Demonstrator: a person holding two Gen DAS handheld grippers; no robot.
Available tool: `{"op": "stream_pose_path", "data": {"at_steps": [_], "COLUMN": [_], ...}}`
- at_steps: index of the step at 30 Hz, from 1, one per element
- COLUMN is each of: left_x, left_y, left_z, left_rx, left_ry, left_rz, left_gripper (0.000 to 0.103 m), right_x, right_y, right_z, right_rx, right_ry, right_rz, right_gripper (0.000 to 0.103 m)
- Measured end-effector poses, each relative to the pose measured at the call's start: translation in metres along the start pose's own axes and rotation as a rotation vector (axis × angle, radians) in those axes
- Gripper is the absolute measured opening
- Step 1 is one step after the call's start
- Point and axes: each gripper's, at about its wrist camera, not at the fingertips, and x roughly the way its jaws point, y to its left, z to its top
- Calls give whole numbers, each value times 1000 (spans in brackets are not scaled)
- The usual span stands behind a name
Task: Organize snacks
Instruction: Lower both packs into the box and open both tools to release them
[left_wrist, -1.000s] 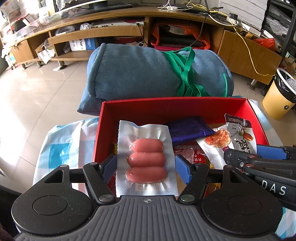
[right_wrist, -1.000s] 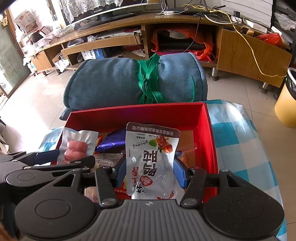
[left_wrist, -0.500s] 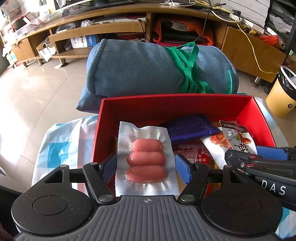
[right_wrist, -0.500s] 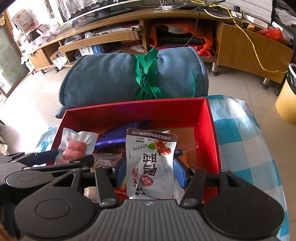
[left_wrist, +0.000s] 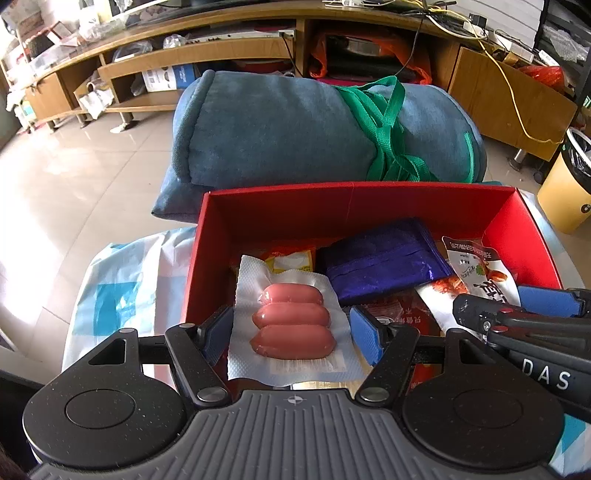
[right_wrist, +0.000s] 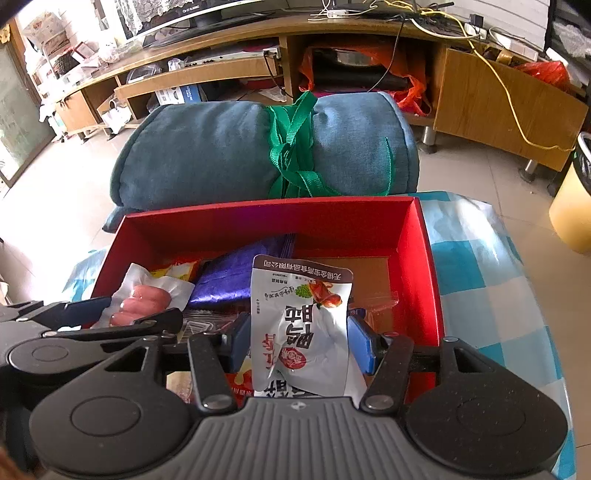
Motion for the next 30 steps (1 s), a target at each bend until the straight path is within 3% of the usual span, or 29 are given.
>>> {"op": "stream_pose_path", "data": {"at_steps": [22,30], "left_x": [-7,-10], "left_y": [5,7], "left_z": [-5,-6], "left_rx": [-6,-10], "left_ry": [5,6], "left_rz": [-12,-11], "left_gripper": [78,81], "right_x": [-1,-2], "right_y": [0,-3], "right_z": [-2,-2], "right_rx": [0,5], "right_ry": [7,12], "right_rz": [-18,-15], "right_gripper": [54,61]}}
